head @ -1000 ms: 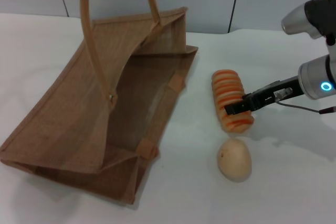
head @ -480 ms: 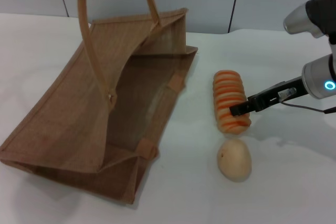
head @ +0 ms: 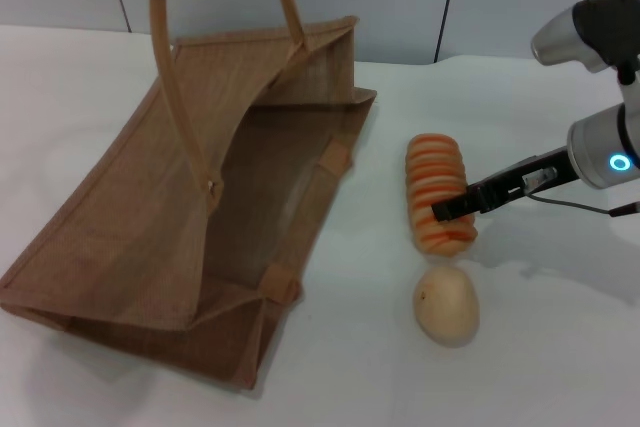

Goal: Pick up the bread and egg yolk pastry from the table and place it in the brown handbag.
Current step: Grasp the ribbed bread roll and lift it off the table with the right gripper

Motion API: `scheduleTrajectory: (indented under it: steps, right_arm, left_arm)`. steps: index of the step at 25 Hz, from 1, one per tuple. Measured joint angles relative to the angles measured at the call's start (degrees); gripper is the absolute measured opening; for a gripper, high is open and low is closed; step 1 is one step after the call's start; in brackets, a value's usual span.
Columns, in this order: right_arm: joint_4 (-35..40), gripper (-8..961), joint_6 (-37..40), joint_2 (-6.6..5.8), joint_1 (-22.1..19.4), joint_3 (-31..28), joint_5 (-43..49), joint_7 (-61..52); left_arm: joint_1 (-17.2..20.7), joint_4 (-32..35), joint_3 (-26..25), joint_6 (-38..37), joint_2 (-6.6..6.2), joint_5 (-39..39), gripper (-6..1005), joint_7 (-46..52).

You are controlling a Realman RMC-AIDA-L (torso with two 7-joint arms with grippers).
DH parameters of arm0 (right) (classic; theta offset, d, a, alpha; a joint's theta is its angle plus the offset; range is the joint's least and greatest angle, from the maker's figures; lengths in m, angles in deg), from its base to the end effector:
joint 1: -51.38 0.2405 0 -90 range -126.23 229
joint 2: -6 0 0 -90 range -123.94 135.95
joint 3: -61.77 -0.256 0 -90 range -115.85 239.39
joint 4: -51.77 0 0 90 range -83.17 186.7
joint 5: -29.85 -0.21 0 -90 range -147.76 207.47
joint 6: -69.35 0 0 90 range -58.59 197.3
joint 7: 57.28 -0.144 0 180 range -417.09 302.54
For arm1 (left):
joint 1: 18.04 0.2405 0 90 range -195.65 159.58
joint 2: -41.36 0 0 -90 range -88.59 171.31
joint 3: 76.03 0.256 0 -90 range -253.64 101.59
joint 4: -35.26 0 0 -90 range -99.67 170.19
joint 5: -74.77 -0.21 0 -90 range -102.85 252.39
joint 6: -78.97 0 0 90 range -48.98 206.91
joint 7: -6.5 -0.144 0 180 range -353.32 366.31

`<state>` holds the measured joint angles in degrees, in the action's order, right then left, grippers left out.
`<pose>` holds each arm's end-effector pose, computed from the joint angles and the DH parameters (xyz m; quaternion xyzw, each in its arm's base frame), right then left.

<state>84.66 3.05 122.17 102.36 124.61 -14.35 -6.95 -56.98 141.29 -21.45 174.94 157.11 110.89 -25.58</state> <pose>0.2081 0.4169 -0.0406 -0.9069 0.3919 -0.0440 0.1481 -0.0961 0.3704 0.1569 -0.8901 -0.2551 -0.0251 0.3769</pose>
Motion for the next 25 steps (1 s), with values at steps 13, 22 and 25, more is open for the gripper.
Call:
scheduleTrajectory:
  steps: [13, 22, 25]
  right_arm:
    - [-3.4, 703, 0.9, 0.12, 2.6, 0.0, -0.1, 0.3]
    - [-4.2, 618, 1.3, -0.07, 2.7, -0.5, -0.2, -0.2]
    - [-4.3, 543, 1.4, -0.12, 2.7, -0.4, -0.1, -0.2]
  left_arm:
    - [-0.3, -0.2, 0.2, 0.0, 0.1, 0.0, 114, 0.0]
    - [-0.3, -0.6, 0.8, -0.1, 0.14, -0.7, 114, 0.0]
    - [-0.4, -0.8, 0.9, -0.2, 0.16, -0.9, 114, 0.1]
